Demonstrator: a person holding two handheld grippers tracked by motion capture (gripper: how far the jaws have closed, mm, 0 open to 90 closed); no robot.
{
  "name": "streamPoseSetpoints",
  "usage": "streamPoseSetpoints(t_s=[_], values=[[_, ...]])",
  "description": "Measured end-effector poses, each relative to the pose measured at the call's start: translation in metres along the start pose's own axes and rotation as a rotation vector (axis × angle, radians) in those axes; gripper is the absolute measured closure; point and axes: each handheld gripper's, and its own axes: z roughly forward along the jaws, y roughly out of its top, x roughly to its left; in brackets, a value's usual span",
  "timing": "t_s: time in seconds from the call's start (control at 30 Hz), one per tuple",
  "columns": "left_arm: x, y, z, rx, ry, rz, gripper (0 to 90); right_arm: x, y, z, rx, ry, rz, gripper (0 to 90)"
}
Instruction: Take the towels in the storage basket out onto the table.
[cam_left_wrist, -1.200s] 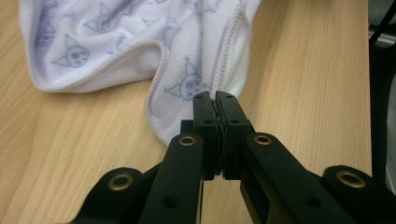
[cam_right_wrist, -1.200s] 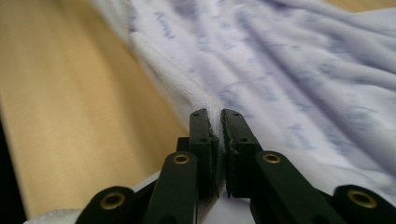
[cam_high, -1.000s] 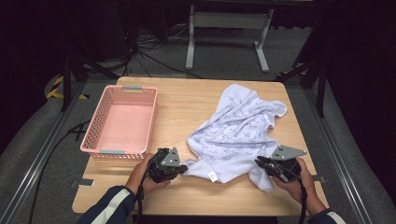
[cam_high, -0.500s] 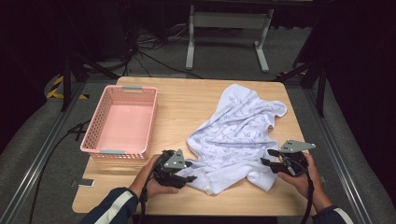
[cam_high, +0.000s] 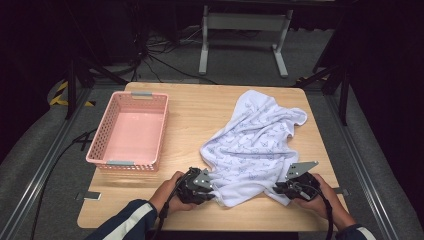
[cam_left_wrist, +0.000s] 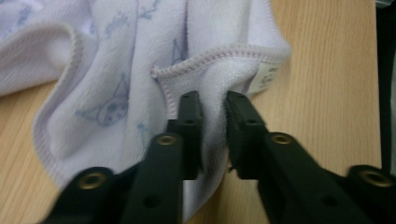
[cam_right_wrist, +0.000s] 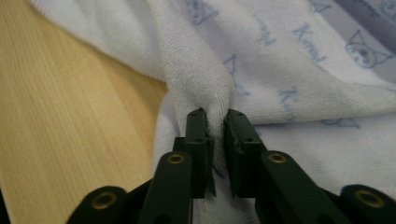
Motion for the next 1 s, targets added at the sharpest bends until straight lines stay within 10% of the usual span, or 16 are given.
streamPoseSetpoints(t_s=[0.4, 0.53, 0.73, 0.87, 1.0], values=[[-0.032, -0.028, -0.040, -0.034, -0.131, 0.046, 79.4, 0.074, -0.022, -0.033, 0.013, 0.235, -0.134, 84.6], [-0.039, -0.030, -0.044, -0.048, -0.093, 0.053, 63.4, 0.088, -0.027, -0.040, -0.008, 0.259, -0.143, 74.0], [-0.016, -0.011, -0.045, -0.167, 0.033, -0.043, 41.5, 0.057, -0.022, -0.056, -0.128, 0.030, 0.004, 54.4], [0.009, 0.013, -0.018, -0.134, 0.103, -0.059, 42.2, 0.007, -0.009, -0.044, -0.127, -0.253, 0.102, 49.1], [0.035, 0.030, 0.011, -0.072, 0.148, -0.083, 47.4, -0.045, 0.000, -0.020, -0.151, -0.310, 0.197, 49.6]])
